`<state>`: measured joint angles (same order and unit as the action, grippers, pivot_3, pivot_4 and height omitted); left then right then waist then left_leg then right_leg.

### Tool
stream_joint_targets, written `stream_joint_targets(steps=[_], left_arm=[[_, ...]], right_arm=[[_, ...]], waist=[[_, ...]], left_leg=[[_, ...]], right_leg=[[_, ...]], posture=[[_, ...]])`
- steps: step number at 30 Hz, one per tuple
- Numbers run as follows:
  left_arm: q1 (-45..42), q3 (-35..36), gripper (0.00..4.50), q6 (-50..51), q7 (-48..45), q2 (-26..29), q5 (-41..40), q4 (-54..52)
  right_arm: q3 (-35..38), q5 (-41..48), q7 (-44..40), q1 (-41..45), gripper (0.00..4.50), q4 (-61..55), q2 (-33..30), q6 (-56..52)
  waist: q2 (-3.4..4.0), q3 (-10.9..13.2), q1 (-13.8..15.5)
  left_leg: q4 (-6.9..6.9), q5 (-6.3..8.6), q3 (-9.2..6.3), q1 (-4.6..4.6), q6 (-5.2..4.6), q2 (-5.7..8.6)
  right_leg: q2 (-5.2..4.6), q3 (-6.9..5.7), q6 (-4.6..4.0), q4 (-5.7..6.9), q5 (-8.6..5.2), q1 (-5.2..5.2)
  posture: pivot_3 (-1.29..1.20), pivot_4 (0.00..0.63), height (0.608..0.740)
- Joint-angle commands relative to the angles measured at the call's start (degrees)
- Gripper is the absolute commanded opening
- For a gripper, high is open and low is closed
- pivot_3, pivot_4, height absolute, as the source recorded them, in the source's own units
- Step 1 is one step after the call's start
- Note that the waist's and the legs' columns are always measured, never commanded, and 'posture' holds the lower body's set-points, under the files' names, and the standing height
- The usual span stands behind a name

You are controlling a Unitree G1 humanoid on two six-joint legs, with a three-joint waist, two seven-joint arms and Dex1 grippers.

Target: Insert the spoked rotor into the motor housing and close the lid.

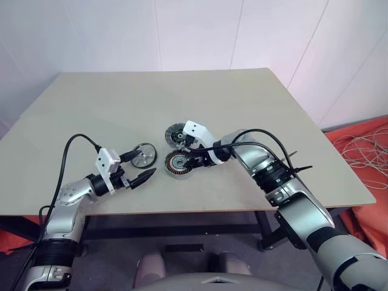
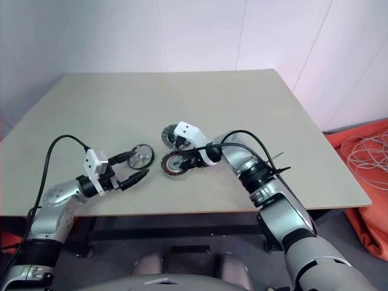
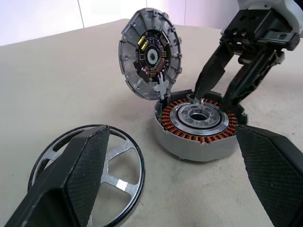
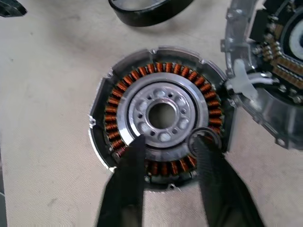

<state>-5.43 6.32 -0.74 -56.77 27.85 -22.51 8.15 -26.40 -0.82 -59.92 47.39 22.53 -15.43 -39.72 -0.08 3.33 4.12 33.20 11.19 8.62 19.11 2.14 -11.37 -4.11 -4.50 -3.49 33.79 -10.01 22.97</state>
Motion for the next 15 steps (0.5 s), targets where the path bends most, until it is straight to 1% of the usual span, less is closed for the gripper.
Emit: stream_joint_targets(steps=[1, 2, 3, 11, 15], left_arm=[[-0.6, 0.1, 4.5, -0.4, -0.1, 0.2, -0.4, -2.0], [-0.6, 0.1, 4.5, -0.5, -0.1, 0.2, -0.4, -1.9], [-0.6, 0.1, 4.5, -0.5, -0.2, 0.2, -0.3, -1.8], [-1.4, -0.1, 4.5, -0.4, -0.4, 0.3, -0.3, -1.4], [-1.5, -0.2, 4.5, -0.4, -0.5, 0.3, -0.2, -1.2]], right_arm=[[0.0, 0.3, -0.3, 1.3, 0.48, -0.9, 0.7, 0.6], [0.0, 0.4, -0.3, 1.2, 0.13, -1.3, 0.7, 0.5], [-0.1, 0.3, -0.3, 1.2, 0.06, -1.5, 0.7, 0.5], [0.5, 1.0, -0.3, 0.9, 0.06, -4.3, 0.7, -0.2], [2.2, 2.5, 0.0, 1.0, 0.06, -8.4, 0.1, -2.2]], waist=[[0.0, 0.0, -0.1], [0.0, 0.0, -0.2], [0.0, 0.0, -0.2], [0.01, 0.0, 0.2], [0.01, 0.0, 0.2]], left_leg=[[0.0, 0.0, 0.0, 0.0, 0.0, 0.0], [-0.01, 0.0, 0.0, 0.0, 0.0, -0.01], [-0.01, 0.0, 0.0, 0.0, 0.0, -0.01], [0.04, 0.0, 0.01, 0.01, 0.0, 0.01], [0.03, 0.0, 0.0, 0.0, 0.0, 0.0]], right_leg=[[0.0, 0.0, 0.0, 0.0, 0.0, 0.0], [0.0, 0.0, 0.0, 0.0, 0.0, 0.0], [0.0, 0.0, 0.0, 0.0, 0.0, 0.0], [-0.01, 0.01, 0.0, -0.01, 0.0, 0.01], [0.0, 0.0, 0.0, 0.0, 0.0, 0.01]], posture=[[0.0, 0.0, 0.74], [0.0, 0.0, 0.74], [0.0, 0.0, 0.74], [0.0, 0.0, 0.74], [0.0, 0.0, 0.74]])
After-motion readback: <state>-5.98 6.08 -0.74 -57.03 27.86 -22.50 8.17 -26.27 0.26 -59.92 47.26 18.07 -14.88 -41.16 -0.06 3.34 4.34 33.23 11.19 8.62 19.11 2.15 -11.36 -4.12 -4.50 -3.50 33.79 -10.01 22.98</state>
